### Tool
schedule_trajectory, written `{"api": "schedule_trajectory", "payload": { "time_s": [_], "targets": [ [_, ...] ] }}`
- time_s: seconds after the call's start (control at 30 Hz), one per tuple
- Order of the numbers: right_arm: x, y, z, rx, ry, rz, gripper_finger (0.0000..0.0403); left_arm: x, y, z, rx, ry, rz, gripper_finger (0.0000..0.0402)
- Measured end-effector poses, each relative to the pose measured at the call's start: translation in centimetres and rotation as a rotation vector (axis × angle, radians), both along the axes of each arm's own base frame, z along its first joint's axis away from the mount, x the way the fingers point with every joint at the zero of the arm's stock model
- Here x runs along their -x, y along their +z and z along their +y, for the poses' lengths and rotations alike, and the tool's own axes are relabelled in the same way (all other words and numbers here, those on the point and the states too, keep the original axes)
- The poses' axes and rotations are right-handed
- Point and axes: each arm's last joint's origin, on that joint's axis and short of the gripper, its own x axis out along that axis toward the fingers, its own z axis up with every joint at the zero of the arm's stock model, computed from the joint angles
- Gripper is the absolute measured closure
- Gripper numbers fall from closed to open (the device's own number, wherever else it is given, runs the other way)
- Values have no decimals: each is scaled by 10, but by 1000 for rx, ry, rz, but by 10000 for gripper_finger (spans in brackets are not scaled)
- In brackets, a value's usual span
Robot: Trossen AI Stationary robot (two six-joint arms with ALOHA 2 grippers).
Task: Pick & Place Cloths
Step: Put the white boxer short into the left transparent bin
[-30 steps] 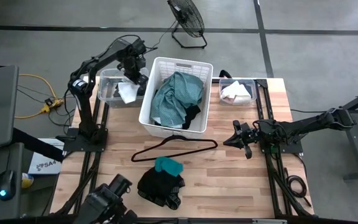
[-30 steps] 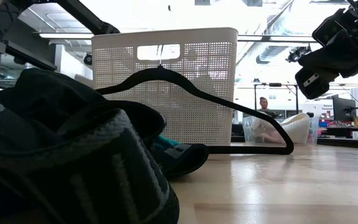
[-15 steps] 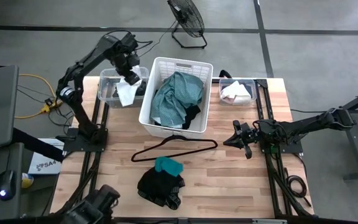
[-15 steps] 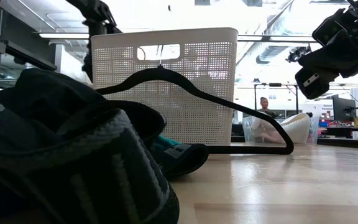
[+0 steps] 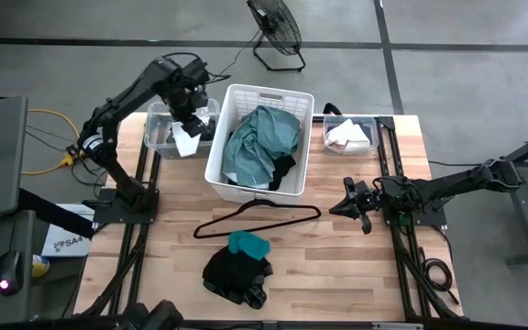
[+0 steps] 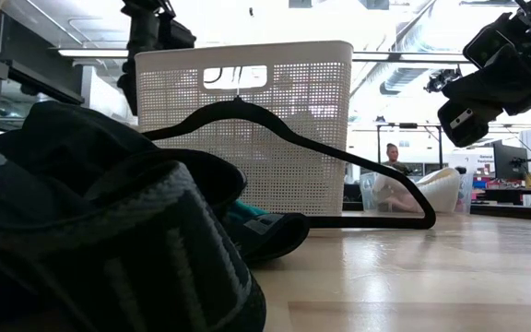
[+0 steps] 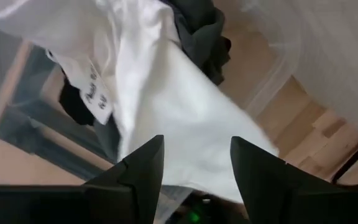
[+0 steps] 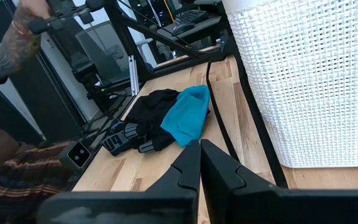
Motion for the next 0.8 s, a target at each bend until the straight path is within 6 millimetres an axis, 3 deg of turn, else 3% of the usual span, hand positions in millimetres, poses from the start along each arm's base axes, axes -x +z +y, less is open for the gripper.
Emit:
{"api": "schedule_trajectory", "payload": {
  "time_s": [0.2,0.47,0.8],
  "targets": [
    [0,0,0,0,0,0,400,-11,0,-12,9,0,14,222],
    [0,0,0,0,0,0,400,-35,4,-45,-31,-245,31,222],
    [0,0,0,0,0,0,400,-50,11,-77,-221,-358,153,222]
  ]
}}
